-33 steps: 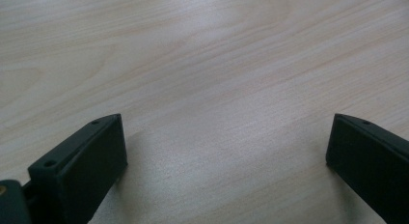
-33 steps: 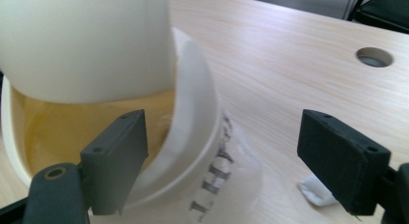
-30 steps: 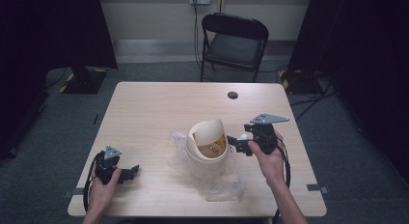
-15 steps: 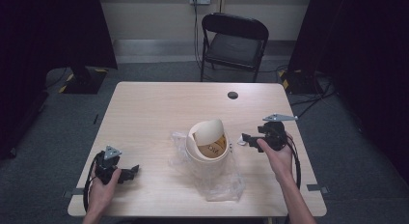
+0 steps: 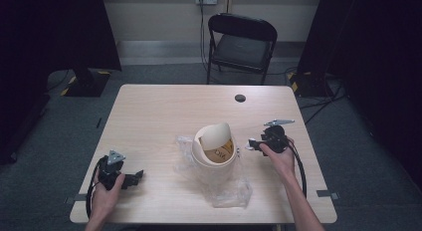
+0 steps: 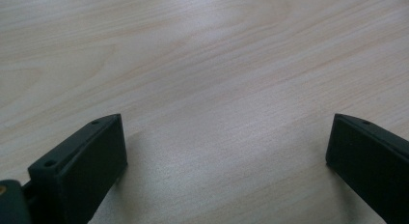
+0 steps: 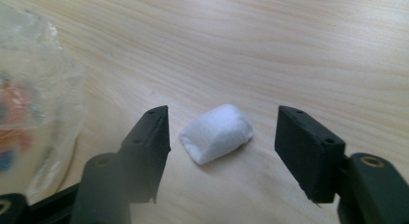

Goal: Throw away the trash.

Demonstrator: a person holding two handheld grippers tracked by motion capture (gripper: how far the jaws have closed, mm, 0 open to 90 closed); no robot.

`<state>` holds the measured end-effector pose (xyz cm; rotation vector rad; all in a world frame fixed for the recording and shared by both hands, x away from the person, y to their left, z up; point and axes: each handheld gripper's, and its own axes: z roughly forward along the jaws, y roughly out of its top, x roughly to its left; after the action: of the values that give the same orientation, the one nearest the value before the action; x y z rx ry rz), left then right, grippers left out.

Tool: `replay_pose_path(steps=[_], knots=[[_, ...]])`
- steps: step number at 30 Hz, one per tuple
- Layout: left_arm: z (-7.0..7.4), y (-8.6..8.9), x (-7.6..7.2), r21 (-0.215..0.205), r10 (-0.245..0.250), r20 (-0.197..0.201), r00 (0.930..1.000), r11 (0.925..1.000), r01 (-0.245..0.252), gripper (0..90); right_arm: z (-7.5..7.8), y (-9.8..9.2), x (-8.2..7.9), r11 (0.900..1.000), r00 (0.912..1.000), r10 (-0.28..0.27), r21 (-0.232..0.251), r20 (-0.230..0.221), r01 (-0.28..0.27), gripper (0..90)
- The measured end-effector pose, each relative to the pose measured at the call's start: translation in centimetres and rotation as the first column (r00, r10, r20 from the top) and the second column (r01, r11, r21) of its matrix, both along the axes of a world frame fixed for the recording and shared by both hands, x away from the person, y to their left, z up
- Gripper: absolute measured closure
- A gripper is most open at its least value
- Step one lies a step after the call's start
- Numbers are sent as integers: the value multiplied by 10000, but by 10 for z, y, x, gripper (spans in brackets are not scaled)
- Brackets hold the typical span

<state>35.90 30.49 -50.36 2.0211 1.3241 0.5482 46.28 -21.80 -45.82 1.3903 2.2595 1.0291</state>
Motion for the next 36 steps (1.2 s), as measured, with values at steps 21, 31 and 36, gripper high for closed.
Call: replay_pose_path(steps=[21, 31, 36], knots=[[0, 0, 0, -4, -3, 1, 10000, 10000, 3, 0, -28, 11, 14, 9986, 9998, -3, -525, -181, -7, 496], [0, 0, 0, 2, -18, -19, 10000, 10000, 18, 0, -28, 1, 4, 9997, 9997, -220, -75, -56, 220, 525], [0, 0, 0, -29, -4, -8, 10000, 10000, 4, 0, -20, -4, -2, 9998, 9998, -154, 150, 127, 152, 528]])
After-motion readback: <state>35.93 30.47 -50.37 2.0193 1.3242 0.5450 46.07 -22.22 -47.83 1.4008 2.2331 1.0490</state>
